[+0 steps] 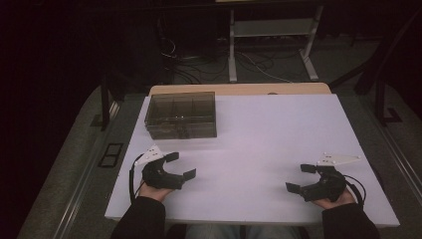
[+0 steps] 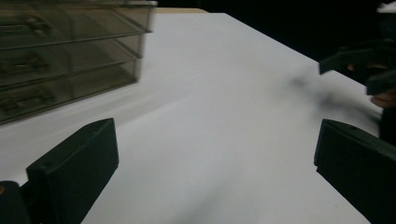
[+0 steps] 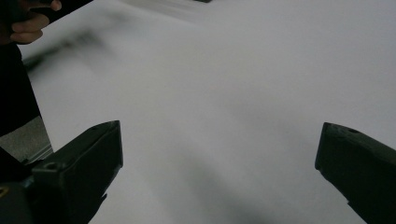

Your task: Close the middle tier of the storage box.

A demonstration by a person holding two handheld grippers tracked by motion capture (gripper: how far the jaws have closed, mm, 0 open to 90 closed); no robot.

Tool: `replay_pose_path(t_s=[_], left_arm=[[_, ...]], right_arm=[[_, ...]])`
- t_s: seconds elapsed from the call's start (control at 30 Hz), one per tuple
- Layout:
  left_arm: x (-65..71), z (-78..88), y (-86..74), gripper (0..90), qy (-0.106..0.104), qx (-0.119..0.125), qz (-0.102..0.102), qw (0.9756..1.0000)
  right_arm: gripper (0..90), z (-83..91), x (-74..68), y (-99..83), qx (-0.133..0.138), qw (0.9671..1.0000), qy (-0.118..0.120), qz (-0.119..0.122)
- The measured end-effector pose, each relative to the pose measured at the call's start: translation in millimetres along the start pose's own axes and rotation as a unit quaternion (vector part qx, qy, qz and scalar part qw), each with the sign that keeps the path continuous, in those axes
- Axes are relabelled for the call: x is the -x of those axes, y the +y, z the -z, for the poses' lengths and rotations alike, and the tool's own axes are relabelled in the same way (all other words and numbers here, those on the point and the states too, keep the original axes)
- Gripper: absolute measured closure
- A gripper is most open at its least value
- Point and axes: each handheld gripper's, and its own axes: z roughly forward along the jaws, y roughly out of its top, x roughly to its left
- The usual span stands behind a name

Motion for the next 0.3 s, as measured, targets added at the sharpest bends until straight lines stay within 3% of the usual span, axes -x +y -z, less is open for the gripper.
replay_pose_path(t_s=[0.3], left_arm=[[9.4, -0.6, -3.4, 0.0, -0.017, -0.011, -0.012, 0.9997]], right_arm=[[0.2, -0.2, -0.2, -0.1, -0.002, 1.0000, -0.001, 0.000]])
